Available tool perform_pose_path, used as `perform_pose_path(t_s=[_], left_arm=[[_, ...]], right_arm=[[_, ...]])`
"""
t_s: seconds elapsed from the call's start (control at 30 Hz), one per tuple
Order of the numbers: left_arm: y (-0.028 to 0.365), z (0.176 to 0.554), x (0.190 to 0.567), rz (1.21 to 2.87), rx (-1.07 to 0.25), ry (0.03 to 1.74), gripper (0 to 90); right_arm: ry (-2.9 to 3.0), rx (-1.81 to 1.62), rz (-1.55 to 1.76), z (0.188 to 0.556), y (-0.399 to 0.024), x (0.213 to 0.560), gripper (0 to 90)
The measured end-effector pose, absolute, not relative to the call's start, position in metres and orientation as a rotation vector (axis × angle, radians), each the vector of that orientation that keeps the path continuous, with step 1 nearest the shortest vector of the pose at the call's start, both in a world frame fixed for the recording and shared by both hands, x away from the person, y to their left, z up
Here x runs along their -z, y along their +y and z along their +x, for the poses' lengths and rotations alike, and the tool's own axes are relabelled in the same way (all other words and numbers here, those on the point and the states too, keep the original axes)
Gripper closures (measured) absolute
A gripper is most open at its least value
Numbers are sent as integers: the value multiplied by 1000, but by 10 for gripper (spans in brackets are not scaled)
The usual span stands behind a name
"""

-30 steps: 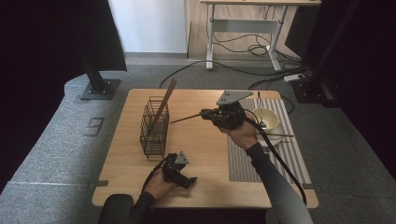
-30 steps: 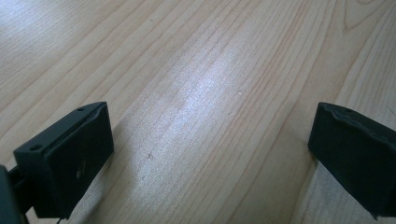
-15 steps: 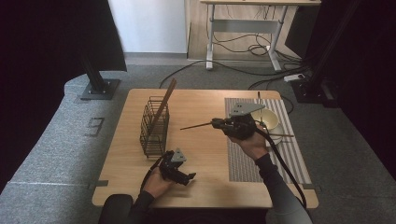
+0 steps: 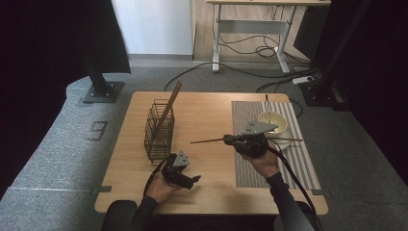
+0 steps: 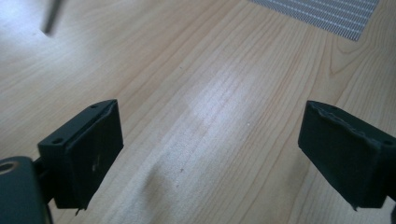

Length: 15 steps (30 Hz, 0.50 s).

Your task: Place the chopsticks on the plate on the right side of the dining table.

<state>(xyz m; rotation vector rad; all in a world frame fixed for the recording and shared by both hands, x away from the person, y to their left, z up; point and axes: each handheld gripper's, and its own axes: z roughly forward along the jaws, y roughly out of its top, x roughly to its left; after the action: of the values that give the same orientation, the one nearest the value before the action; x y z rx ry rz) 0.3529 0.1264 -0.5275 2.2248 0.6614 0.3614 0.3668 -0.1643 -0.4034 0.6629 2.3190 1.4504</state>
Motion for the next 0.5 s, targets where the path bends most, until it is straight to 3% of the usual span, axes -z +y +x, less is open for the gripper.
perform_pose_path(t_s=[0.5], left_arm=[[134, 351, 519, 2190, -400, 650, 149]], right_arm=[[2398, -1449, 614, 352, -160, 419, 832]])
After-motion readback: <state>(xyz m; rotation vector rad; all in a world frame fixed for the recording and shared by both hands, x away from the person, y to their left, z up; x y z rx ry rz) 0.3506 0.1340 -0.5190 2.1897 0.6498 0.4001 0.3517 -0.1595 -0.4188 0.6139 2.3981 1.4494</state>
